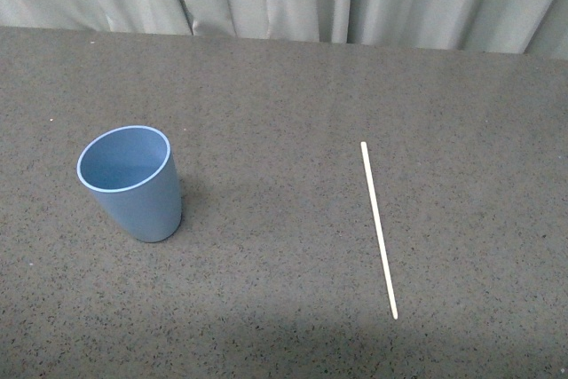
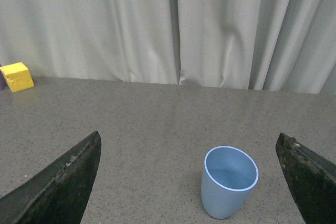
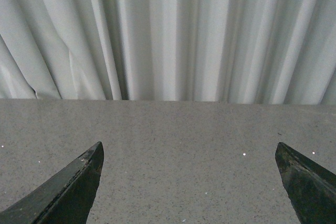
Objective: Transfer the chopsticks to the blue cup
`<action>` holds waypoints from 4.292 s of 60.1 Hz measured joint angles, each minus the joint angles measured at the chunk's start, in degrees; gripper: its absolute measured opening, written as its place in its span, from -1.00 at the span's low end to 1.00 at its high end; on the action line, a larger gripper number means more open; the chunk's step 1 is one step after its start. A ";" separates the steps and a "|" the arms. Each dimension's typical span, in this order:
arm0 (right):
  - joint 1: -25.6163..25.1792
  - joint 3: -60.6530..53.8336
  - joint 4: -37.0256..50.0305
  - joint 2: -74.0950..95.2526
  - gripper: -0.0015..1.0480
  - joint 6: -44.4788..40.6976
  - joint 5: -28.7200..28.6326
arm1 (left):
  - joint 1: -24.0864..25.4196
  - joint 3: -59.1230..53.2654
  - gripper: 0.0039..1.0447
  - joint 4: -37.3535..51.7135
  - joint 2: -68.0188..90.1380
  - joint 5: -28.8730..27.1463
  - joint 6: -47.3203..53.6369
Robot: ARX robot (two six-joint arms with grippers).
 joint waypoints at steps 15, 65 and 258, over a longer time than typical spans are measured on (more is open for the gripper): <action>0.00 0.00 0.00 0.00 0.82 0.00 0.00 | 0.00 0.00 0.88 0.00 0.00 0.02 0.02; 8.13 17.25 4.20 55.71 0.82 -17.81 3.74 | 0.00 0.00 0.88 0.00 -0.02 0.02 0.02; 40.63 60.85 57.35 125.15 -0.98 11.87 -20.81 | 0.00 0.00 0.88 0.00 0.00 0.00 0.02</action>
